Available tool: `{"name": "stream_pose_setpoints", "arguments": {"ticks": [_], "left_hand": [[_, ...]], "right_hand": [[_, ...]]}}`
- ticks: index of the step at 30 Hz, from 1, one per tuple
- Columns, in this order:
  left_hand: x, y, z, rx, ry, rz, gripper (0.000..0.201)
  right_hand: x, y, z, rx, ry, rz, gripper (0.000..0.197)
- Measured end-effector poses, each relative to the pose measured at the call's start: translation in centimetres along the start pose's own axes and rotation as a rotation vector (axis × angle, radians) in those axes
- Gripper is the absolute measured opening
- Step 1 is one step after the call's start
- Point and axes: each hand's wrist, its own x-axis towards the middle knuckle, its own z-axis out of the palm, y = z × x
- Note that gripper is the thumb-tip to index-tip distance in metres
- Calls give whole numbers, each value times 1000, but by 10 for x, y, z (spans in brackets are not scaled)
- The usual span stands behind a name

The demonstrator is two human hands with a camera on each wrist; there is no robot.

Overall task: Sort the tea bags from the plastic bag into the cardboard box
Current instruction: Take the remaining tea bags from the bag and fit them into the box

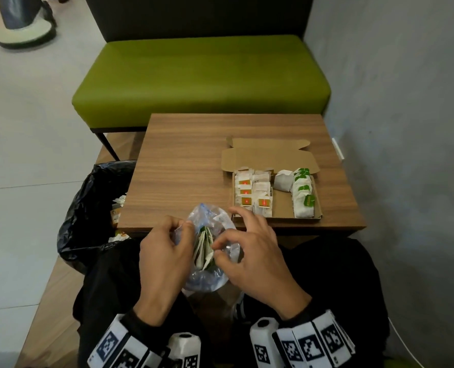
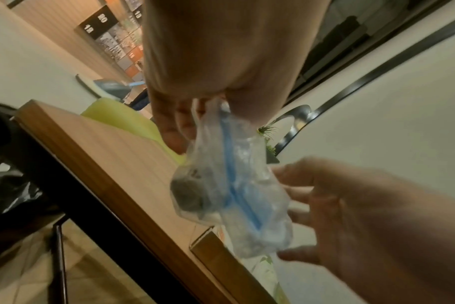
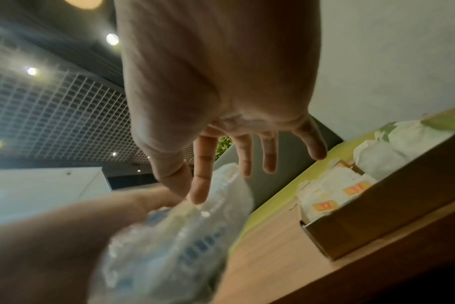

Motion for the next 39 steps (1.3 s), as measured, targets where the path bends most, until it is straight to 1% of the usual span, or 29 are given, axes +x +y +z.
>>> {"name": "stream_pose_setpoints", "arguments": {"ticks": [2,4,7,9,10,12,14,18,23,26,28,30,33,39], "left_hand": [[2,-2,0,-53,27,-26,20],[2,-5,1,-173,7,-60,21],[0,-8,2,-311,-35,-107,19],[0,-9,3,-366,-34,-114,17],[1,-9,3,-381,-25,-109,17],[3,-12,4,-401,-7,-103,16],[6,-16,3,-431,7,-105,14],[9,-15,1,-429,41,-96,12],[9,-14,4,-375,97,-66,13],[8,-14,5,-384,99,-59,13],[7,-14,5,-391,93,-47,13],[7,-15,5,-402,96,-47,12],[11,-16,7,-396,101,-51,12],[29,-14,7,-274,108,1,15]], "right_hand": [[3,0,0,-69,-59,77,20],[7,-3,1,-90,-86,153,33],[12,-10,5,-72,-52,218,50],[16,-17,8,-83,4,242,54],[18,-20,10,-84,41,248,51],[23,-26,12,-80,90,258,37],[27,-29,14,-77,85,271,28],[32,-36,17,-34,58,303,34],[37,-39,22,-34,26,312,33],[39,-38,26,-60,17,305,25],[41,-35,28,-35,33,322,22],[43,-32,29,-19,20,338,23],[46,-31,29,-30,-39,338,26],[57,-21,25,14,18,307,15]]}}
